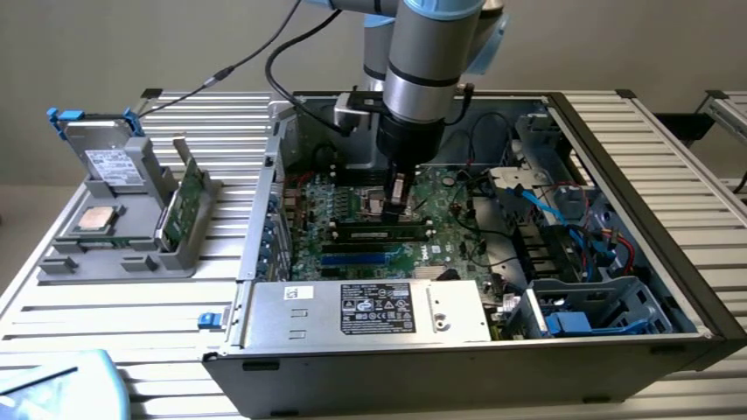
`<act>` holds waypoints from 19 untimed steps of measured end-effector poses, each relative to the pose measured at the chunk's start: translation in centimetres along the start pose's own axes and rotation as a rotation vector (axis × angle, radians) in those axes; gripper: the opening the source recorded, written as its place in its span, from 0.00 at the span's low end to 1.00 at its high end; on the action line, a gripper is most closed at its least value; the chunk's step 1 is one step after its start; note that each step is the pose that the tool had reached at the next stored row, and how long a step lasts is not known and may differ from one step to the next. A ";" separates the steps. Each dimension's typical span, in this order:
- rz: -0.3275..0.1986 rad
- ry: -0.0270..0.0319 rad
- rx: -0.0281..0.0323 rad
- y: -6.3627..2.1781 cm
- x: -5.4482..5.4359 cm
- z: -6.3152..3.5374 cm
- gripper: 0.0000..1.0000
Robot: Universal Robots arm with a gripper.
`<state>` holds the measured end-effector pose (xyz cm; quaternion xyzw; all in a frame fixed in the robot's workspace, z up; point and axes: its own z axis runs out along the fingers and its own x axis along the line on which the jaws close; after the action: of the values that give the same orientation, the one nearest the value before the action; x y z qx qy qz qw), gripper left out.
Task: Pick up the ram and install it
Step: 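Press down the ram until it locks into place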
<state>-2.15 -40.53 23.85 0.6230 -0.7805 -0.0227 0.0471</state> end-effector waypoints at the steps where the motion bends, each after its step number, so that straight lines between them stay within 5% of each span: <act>1: 0.015 -0.0015 -0.0007 0.00 0.0 0.01 0.11; 14: 0.217 -0.0205 -0.0097 -0.01 0.0 0.07 0.11; 19: 0.237 -0.0123 -0.0069 0.27 0.1 0.09 0.11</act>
<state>-2.43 -40.54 23.79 0.5260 -0.8489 -0.0235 0.0468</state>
